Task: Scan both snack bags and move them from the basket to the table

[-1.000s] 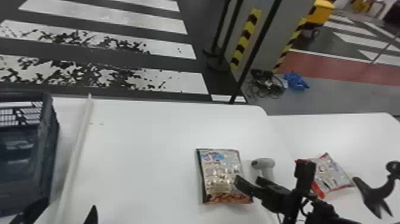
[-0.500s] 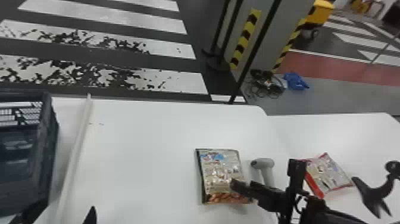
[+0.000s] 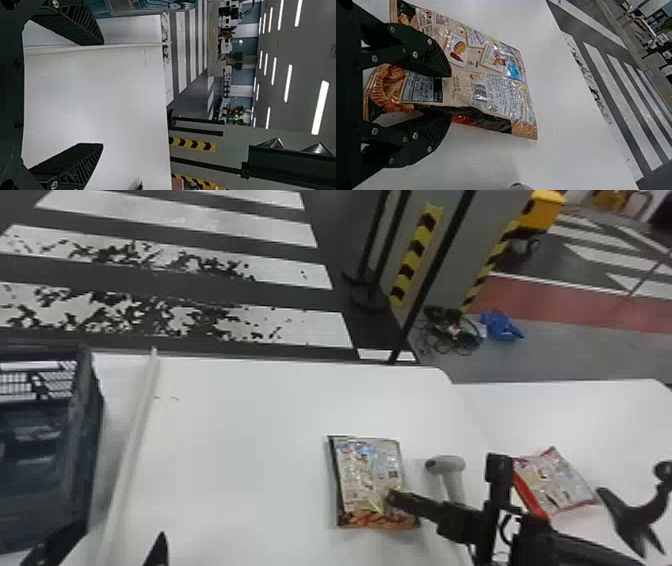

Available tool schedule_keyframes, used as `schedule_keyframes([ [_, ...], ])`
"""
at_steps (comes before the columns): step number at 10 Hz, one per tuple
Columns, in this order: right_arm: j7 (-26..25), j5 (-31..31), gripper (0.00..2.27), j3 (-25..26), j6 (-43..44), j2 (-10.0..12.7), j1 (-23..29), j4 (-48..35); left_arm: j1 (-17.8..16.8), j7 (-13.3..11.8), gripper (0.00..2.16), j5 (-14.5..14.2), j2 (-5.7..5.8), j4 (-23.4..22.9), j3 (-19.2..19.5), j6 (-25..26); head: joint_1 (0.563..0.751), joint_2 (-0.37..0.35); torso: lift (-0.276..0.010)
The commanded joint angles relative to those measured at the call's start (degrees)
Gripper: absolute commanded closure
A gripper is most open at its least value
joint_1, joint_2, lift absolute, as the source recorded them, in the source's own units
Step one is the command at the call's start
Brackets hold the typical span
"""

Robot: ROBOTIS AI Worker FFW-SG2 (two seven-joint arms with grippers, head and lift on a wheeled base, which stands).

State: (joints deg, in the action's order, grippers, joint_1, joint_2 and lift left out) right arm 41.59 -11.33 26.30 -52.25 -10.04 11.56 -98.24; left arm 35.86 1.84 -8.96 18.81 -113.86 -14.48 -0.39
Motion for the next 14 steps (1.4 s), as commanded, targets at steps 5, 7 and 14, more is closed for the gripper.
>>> schedule_keyframes([
  [5,0.51,-2.74,2.25,1.21,0.08,0.55,3.12,-5.03,-0.08,0.18,0.08,0.0,0.0,-0.57,-0.55,0.17,0.695,-0.314,-0.098],
  [7,0.42,-5.64,2.25,4.63,-2.73,1.95,4.0,-10.21,0.36,0.36,0.08,0.0,0.27,-2.33,-0.64,0.35,0.695,-0.32,-0.098],
  [14,-18.48,-4.41,2.25,13.6,7.81,0.9,-11.82,-0.11,3.78,0.44,0.08,0.7,0.71,-7.34,0.15,0.17,0.695,-0.35,-0.098],
])
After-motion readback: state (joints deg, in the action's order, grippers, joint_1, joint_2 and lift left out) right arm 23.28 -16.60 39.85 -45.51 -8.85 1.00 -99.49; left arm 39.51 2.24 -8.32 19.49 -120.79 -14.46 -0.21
